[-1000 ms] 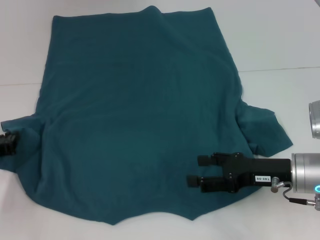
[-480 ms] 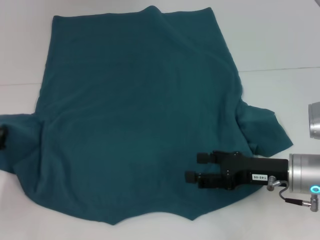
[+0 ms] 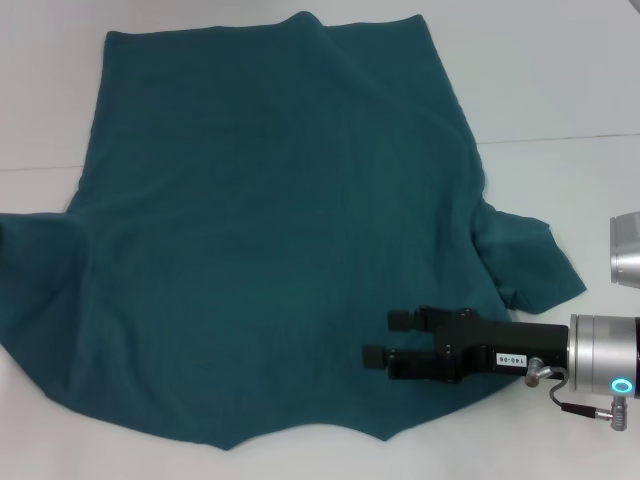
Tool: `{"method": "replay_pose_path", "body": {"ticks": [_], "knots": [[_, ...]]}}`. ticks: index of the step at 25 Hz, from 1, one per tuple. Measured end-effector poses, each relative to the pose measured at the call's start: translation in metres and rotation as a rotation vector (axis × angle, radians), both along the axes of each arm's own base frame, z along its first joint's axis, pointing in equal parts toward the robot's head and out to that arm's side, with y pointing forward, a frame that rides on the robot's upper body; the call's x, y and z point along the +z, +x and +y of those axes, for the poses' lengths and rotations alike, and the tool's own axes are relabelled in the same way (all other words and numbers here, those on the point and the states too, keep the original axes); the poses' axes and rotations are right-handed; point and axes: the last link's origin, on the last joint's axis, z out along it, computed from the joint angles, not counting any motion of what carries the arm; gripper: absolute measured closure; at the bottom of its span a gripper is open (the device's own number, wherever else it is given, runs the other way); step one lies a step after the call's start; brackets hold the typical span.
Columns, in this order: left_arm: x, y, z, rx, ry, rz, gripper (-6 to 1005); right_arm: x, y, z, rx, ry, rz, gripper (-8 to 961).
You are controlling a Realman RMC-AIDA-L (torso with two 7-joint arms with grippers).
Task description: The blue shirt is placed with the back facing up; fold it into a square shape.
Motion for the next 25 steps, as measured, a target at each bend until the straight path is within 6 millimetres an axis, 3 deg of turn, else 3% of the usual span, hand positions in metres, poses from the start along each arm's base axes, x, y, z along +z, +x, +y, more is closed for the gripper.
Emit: {"method": "replay_pose_path", "body": {"ticks": [11,20,25], "knots": [[0.005,0.014,-0.002,-0.055,-0.039,-0.049,990,0.0,-0.001,0.002,-0.002,0.008,0.0,29],[-0.008,0.045,-0.006,-0.155,-0.137,-0.243,987,0.0,-0.001,0.003,0.004,0.015,-0.007,29],[-0.028,0.059,-0.003,-0.175,-0.147,-0.427,985,0.0,0.0,0.003,0.012,0.02,-0.012,29]]}}
